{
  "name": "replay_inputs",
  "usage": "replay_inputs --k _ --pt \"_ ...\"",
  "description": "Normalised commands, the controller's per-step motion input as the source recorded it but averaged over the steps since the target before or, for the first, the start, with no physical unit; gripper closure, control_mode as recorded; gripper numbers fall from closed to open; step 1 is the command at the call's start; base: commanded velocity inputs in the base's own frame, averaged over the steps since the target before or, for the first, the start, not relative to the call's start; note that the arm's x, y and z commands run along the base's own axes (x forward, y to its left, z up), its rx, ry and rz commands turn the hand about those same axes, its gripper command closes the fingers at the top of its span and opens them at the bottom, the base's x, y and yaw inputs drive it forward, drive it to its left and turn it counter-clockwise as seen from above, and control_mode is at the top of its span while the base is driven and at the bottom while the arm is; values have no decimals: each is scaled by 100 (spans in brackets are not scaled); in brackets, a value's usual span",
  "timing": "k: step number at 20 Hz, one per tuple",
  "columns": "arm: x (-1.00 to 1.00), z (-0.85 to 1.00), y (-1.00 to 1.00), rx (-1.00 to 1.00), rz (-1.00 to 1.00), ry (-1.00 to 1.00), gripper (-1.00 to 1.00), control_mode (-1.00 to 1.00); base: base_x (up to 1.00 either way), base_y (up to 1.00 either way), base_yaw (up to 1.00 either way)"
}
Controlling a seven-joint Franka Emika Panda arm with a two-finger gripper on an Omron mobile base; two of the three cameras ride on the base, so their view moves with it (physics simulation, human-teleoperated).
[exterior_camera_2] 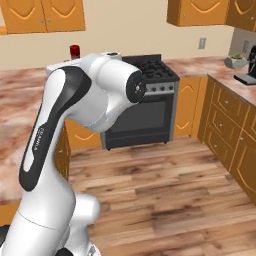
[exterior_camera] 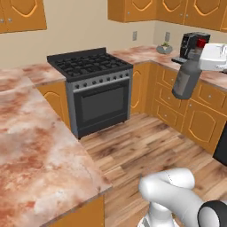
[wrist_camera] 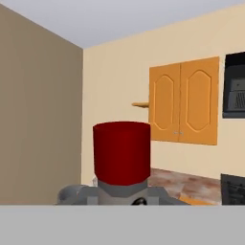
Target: There is a bowl on the dining counter. Grab a lemon wedge from the fridge and place it in the bowl. Then get the liquor bottle and glass cup from the cabinet and place them next to the bowl.
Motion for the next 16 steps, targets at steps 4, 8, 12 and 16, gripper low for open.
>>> replay_inputs --k 4,8,12,16 --pt "0 0 0 0 0 0 100 100 -100 62 2" --pt "0 0 0 0 0 0 100 100 -97 75 4" --pt "0 0 0 0 0 0 100 100 -61 98 2" --pt "0 0 0 0 0 0 100 100 -28 100 0"
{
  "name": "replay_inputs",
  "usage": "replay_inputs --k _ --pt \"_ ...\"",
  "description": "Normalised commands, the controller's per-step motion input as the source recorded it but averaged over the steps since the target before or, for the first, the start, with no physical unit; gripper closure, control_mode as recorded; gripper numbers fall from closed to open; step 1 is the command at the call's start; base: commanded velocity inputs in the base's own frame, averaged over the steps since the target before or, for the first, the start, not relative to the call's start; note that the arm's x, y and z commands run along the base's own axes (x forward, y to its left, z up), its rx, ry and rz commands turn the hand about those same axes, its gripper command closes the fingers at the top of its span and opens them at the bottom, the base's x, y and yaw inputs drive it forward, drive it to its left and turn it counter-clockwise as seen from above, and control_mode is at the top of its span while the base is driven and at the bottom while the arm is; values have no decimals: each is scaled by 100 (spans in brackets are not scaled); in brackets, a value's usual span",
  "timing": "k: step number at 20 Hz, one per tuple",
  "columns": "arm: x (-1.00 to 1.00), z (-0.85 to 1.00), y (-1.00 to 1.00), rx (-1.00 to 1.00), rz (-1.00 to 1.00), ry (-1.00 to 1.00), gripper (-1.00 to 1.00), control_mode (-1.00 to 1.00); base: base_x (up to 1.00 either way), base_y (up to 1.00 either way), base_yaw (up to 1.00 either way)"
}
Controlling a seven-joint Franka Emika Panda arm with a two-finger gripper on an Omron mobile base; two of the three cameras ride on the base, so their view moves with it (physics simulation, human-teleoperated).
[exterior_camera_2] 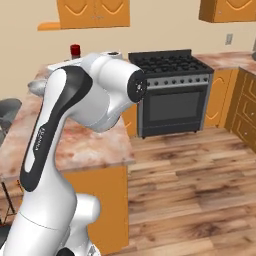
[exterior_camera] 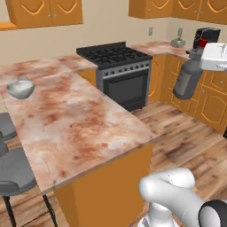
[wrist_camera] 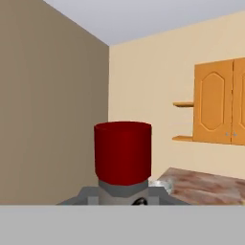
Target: There is a bowl on the dining counter. Grab a lemon wedge from the fridge and place it in the bowl. Then get the liquor bottle and glass cup from the cabinet and place them next to the bowl.
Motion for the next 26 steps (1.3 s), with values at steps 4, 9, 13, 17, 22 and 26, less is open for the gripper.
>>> replay_inputs --k 4,9,13,17,22,26 --pt "0 0 0 0 0 0 100 100 -8 100 0" --pt "0 0 0 0 0 0 100 100 -1 100 -2" --pt "0 0 0 0 0 0 100 100 0 100 -4" --pt "0 0 0 0 0 0 100 100 1 100 -7" --pt "0 0 0 0 0 0 100 100 23 100 -18" --pt "0 0 0 0 0 0 100 100 40 100 -24"
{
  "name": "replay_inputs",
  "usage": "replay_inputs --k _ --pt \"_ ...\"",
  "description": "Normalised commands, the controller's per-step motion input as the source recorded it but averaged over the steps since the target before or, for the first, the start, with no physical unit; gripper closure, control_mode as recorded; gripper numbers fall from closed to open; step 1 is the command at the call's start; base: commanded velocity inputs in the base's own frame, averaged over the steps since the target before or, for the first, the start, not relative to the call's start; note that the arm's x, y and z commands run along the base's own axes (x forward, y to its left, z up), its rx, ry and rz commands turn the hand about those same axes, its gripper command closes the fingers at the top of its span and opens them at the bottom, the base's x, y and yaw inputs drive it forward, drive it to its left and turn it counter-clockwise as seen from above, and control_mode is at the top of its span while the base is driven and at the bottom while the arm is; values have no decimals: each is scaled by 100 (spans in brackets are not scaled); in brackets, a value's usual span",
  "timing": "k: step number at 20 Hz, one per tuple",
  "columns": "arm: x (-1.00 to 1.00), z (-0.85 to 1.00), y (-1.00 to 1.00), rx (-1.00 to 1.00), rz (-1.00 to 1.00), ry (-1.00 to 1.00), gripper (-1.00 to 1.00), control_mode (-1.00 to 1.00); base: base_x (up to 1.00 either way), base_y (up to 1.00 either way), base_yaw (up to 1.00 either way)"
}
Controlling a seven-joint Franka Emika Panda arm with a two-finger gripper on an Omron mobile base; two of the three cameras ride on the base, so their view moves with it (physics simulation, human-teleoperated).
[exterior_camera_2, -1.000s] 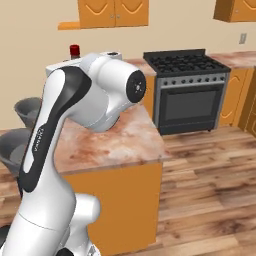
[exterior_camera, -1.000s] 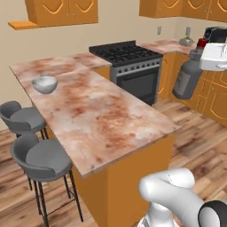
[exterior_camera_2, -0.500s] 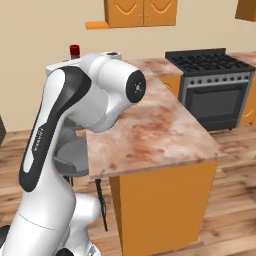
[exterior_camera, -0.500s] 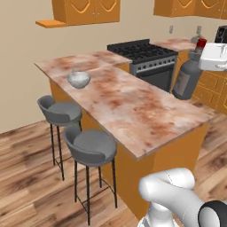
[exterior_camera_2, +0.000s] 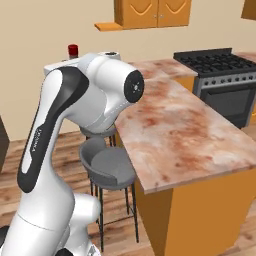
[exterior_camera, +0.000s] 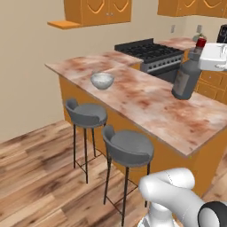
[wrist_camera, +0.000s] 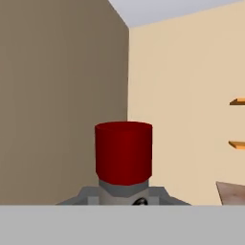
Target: There is a bowl on the dining counter. Grab a lemon wedge from the fridge and place it in the bowl. Then get the liquor bottle and glass cup from the cabinet and place them next to the bowl.
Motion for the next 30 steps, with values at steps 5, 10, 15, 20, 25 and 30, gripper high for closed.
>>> replay_inputs --k 5,10,15,20,25,30 --pt "0 0 0 0 0 0 100 100 44 100 -26" --pt "0 0 0 0 0 0 100 100 49 100 -27" --pt "0 0 0 0 0 0 100 100 49 91 -41" --pt "0 0 0 0 0 0 100 100 34 73 -50" --pt "0 0 0 0 0 0 100 100 32 71 -51" --pt "0 0 0 0 0 0 100 100 33 74 -50"
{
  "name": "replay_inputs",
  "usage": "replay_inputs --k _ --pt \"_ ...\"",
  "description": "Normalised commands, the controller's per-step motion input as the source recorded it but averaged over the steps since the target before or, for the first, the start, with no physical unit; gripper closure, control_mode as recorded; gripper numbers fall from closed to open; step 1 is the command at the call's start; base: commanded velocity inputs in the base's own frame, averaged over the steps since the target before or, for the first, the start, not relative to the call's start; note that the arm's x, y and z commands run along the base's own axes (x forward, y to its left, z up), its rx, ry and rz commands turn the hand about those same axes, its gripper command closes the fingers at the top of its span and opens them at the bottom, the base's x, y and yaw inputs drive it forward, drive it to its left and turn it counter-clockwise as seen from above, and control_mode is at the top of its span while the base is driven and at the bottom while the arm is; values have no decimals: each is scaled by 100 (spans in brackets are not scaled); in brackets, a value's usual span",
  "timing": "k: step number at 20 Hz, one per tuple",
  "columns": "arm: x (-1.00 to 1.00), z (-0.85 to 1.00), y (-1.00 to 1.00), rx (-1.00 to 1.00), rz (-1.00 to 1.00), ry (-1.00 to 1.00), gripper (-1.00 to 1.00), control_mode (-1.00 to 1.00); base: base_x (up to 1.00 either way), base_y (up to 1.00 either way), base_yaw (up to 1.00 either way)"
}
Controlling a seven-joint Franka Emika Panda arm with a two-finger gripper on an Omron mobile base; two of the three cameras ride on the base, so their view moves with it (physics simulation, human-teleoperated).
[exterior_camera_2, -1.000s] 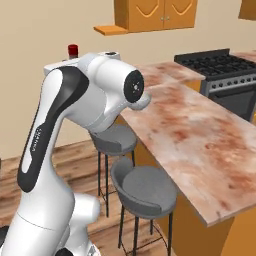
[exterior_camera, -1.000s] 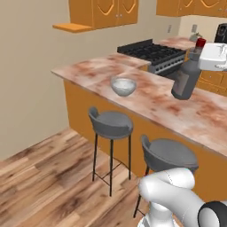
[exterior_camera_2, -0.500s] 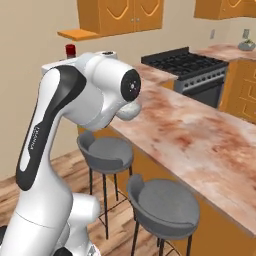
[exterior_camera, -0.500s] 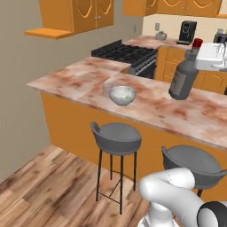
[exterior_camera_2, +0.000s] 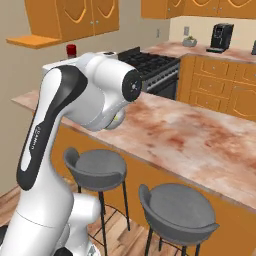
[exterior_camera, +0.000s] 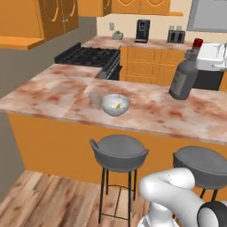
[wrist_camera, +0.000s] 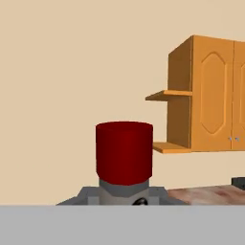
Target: There is a bowl on the dining counter. Grab a lemon wedge from the fridge and place it in the bowl. Then get the liquor bottle and glass cup from the cabinet and place them next to the bowl.
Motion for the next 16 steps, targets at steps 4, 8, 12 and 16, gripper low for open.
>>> replay_inputs --k 4,8,12,16 --pt "0 0 0 0 0 0 100 100 47 61 -45" --pt "0 0 0 0 0 0 100 100 61 32 -42" --pt "0 0 0 0 0 0 100 100 68 3 -35" --pt "0 0 0 0 0 0 100 100 79 0 -26"
